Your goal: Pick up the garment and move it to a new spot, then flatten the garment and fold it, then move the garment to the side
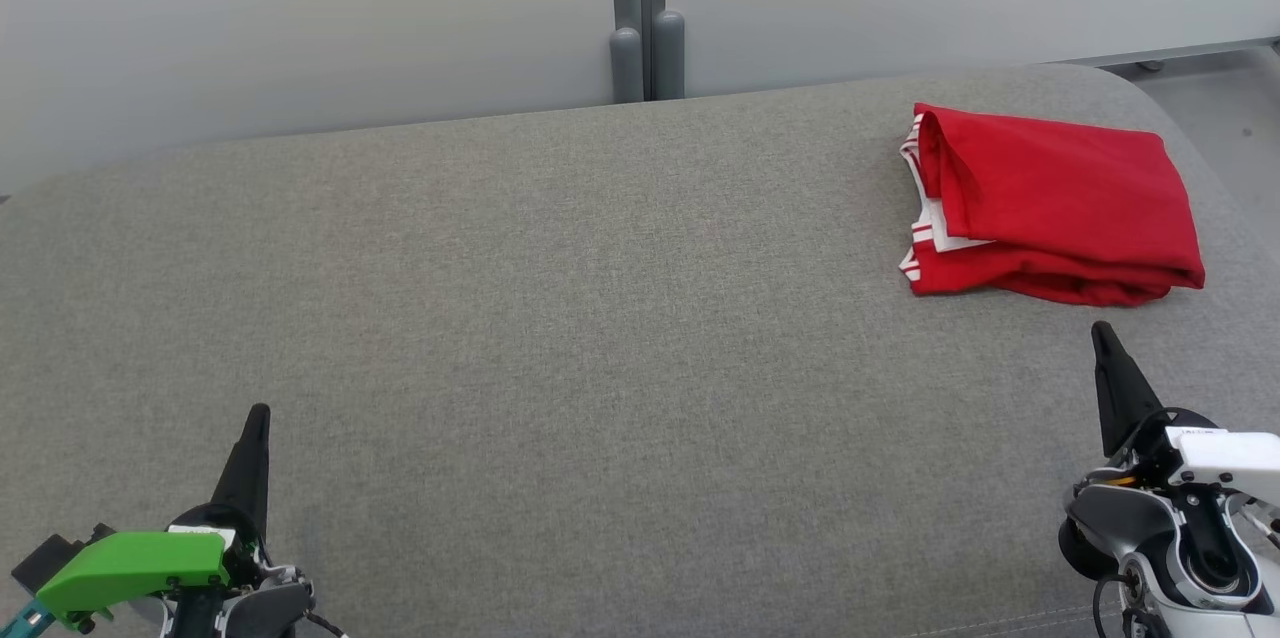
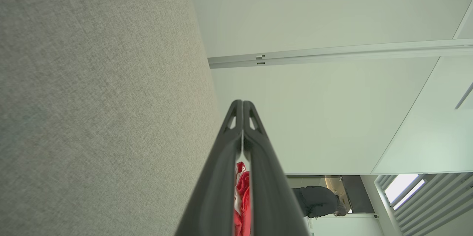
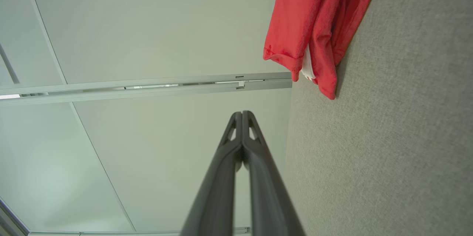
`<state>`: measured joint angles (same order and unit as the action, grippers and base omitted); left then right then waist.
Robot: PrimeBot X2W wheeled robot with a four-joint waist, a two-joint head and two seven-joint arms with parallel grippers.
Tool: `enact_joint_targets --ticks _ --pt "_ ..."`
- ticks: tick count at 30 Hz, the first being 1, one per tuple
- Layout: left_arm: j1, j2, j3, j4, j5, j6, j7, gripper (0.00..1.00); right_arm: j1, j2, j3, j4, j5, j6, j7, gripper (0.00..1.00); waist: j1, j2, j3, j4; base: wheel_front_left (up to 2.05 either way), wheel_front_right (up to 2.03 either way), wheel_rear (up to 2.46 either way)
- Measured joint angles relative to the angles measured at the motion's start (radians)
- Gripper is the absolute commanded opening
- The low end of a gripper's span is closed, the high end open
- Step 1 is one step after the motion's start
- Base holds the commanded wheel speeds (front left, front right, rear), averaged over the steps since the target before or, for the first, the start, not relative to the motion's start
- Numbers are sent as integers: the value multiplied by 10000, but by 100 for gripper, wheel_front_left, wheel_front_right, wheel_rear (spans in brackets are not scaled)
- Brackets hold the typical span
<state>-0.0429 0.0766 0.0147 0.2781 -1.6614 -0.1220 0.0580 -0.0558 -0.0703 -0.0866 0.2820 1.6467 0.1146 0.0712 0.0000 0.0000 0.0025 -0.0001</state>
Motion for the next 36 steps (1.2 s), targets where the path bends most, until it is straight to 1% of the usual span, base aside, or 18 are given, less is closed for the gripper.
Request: enact_joint_targets --ticks 22,26,36 --pt "-7 0 23 12 0 -2 27 0 -17 6 -15 -4 0 2 0 0 0 0 0 0 0 0 0" --pt "-8 -2 27 13 0 -2 27 0 -18 8 -17 -6 0 75 2 0 0 0 1 0 0 0 0" --pt "-12 -2 38 19 0 -6 27 0 -18 17 -25 -8 -2 77 2 0 0 0 1 -1 0 0 0"
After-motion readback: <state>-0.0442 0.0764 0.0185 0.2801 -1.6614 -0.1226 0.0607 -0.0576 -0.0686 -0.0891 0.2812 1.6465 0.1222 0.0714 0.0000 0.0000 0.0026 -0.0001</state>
